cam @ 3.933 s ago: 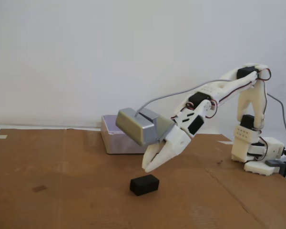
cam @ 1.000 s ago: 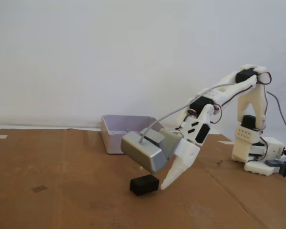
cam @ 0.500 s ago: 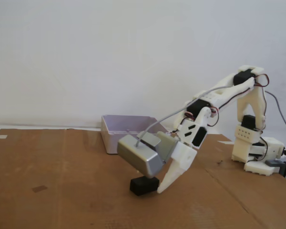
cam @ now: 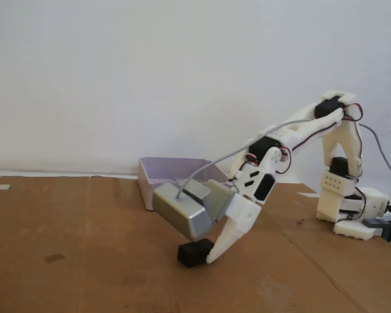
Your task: Grasp a block and put it in the box.
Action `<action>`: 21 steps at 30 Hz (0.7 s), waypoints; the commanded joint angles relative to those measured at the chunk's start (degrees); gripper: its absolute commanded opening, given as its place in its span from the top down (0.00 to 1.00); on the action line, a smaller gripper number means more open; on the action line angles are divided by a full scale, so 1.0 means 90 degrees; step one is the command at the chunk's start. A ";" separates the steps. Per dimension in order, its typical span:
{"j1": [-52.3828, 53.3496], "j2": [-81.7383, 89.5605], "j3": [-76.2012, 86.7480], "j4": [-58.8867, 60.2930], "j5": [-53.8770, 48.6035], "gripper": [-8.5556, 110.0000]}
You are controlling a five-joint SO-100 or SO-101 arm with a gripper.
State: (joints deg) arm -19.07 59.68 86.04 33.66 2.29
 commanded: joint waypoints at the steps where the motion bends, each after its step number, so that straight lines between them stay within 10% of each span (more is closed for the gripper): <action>1: 0.0127 0.0166 -0.0703 -0.0098 -0.0020 0.59; 21: 0.0107 -0.0117 -0.0762 -0.0107 0.0029 0.59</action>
State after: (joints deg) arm -18.46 57.22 83.94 33.66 2.64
